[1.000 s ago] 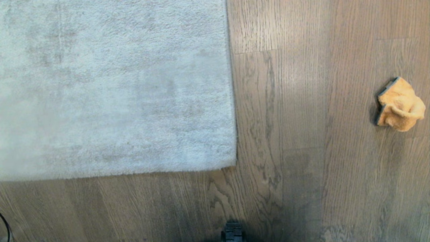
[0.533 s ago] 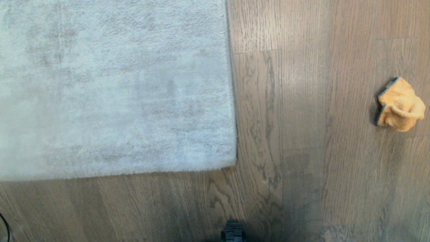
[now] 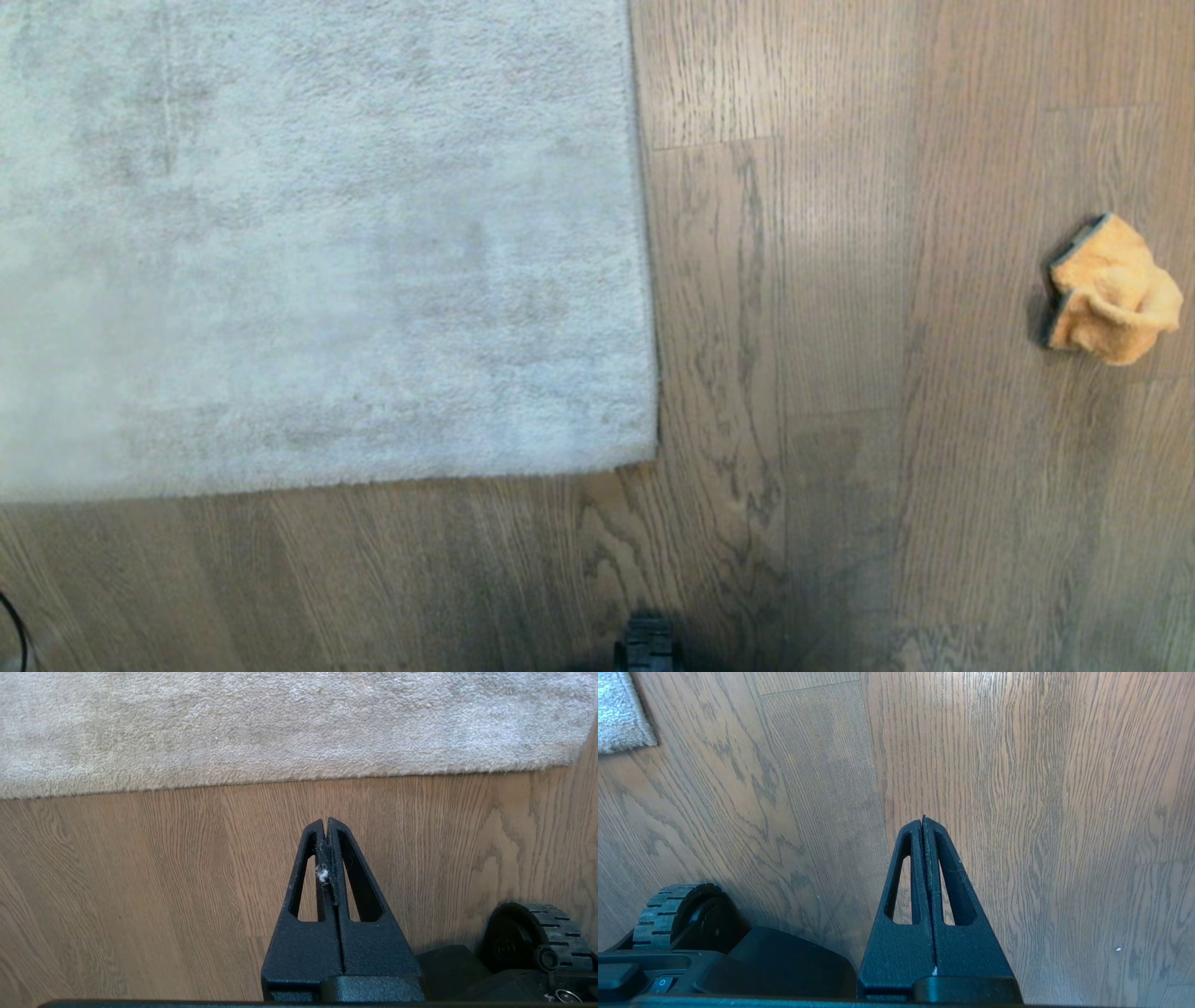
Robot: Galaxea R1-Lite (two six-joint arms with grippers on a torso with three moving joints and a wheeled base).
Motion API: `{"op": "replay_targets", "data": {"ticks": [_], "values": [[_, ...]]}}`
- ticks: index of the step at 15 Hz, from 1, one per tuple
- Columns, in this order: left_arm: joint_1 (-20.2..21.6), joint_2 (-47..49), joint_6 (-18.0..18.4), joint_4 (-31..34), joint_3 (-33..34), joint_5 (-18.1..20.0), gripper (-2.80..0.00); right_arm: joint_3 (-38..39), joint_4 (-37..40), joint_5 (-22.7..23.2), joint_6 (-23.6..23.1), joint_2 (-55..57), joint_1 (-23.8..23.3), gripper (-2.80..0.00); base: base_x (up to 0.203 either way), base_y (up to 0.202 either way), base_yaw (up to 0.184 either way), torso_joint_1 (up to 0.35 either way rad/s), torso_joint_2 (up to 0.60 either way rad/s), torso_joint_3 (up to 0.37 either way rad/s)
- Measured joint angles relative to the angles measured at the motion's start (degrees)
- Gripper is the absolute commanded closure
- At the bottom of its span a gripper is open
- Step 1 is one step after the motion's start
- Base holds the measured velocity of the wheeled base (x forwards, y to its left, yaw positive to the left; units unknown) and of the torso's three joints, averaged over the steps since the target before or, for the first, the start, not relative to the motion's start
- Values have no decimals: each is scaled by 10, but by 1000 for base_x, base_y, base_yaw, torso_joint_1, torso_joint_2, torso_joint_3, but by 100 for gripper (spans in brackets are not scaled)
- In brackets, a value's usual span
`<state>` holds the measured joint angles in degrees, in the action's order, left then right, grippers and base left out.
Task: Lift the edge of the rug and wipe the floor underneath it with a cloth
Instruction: Lift up the carpet
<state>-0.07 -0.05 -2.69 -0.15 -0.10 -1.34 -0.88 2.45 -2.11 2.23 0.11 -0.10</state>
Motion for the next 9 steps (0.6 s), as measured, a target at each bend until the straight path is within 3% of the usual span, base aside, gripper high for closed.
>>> {"op": "replay_targets", "data": {"ticks": [9], "values": [[0,0,1,0,0,0,0,0,0,0,0,0,0,0,0,0,0,0,0,0]]}}
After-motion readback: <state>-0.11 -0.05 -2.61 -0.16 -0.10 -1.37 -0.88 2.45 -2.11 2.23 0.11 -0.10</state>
